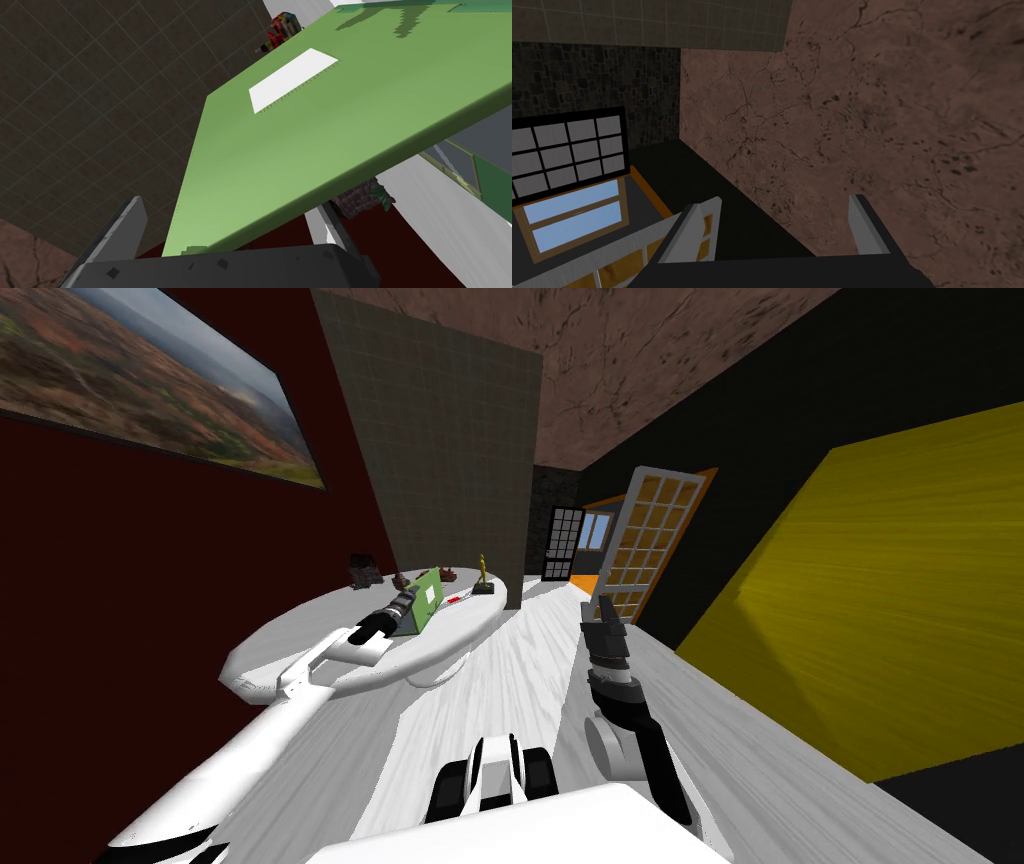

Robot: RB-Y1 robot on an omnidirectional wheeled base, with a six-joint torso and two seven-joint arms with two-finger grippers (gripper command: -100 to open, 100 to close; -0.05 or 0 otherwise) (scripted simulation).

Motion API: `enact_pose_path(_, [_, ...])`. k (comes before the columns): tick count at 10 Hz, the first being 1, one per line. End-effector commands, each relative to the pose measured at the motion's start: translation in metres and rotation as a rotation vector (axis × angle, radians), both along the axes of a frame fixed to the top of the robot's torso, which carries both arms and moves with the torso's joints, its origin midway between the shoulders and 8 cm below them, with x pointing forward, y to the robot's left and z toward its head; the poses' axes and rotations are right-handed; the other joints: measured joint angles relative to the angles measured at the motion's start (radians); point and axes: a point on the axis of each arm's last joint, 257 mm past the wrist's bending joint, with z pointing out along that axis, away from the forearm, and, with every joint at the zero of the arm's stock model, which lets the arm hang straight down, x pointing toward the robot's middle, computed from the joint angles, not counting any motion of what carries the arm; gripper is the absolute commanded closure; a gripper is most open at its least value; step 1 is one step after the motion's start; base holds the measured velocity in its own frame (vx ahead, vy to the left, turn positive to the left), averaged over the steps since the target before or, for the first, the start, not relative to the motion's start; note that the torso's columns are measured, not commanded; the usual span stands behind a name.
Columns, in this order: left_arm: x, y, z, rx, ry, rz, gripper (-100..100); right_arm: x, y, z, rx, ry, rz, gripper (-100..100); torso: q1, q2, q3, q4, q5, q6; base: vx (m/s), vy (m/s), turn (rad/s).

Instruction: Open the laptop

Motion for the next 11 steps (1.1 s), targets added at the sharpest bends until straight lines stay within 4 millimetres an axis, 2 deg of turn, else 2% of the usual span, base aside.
enact_pose_path(1, [0.010,-0.002,-0.008,-0.007,0.016,-0.015,-100,0.000,0.000,0.000,0.000,0.000,0.000,0,0.000,0.000,0.000,0.000,0.000,0.001,0.003,-0.023,0.005])
enact_pose_path(2, [0.023,-0.023,0.003,0.012,-0.010,-0.071,-100,0.000,0.000,0.000,0.000,0.000,0.000,0,0.001,0.000,0.000,0.000,0.000,0.001,-0.003,-0.035,0.241])
enact_pose_path(3, [0.028,-0.021,0.002,-0.007,-0.004,-0.069,-100,0.000,0.000,0.000,0.000,0.000,0.000,0,0.001,0.000,0.000,0.000,0.000,0.000,-0.003,-0.047,0.116])
enact_pose_path(4, [0.029,-0.013,-0.008,-0.009,0.017,-0.054,-100,0.000,0.000,0.000,0.000,0.000,0.000,0,0.000,0.001,0.001,0.000,0.000,0.001,-0.002,-0.023,-0.027])
enact_pose_path(5, [0.041,-0.034,0.006,0.006,-0.016,-0.108,-100,0.000,0.000,0.000,0.000,0.000,0.000,0,0.001,0.001,0.001,0.000,0.001,0.001,-0.010,-0.036,0.216])
enact_pose_path(6, [0.045,-0.034,0.009,-0.005,-0.016,-0.107,-100,0.000,0.000,0.000,0.000,0.000,0.000,0,0.001,0.001,0.001,0.000,0.000,0.000,-0.011,-0.046,0.130])
enact_pose_path(7, [0.045,-0.025,-0.003,-0.008,0.006,-0.091,-100,0.000,0.000,0.000,0.000,0.000,0.000,0,0.000,0.001,0.001,0.001,0.000,0.000,-0.003,-0.027,-0.016])
enact_pose_path(8, [0.056,-0.045,0.014,0.016,-0.030,-0.139,-100,0.000,0.000,0.000,0.000,0.000,0.000,0,0.001,0.001,0.001,0.000,0.000,0.000,0.000,-0.040,0.178])
enact_pose_path(9, [0.061,-0.039,0.010,-0.002,-0.018,-0.128,-100,0.000,0.000,0.000,0.000,0.000,0.000,0,0.001,0.001,0.001,0.001,0.000,-0.001,-0.005,-0.046,0.149])
enact_pose_path(10, [0.061,-0.030,-0.002,-0.008,0.004,-0.111,-100,0.000,0.000,0.000,0.000,0.000,0.000,0,0.001,0.001,0.001,0.001,0.000,0.000,-0.004,-0.026,0.001])
enact_pose_path(11, [0.071,-0.049,0.017,0.012,-0.037,-0.156,-100,0.000,0.000,0.000,0.000,0.000,0.000,0,0.002,0.002,0.001,0.001,0.000,0.000,-0.012,-0.040,0.197])
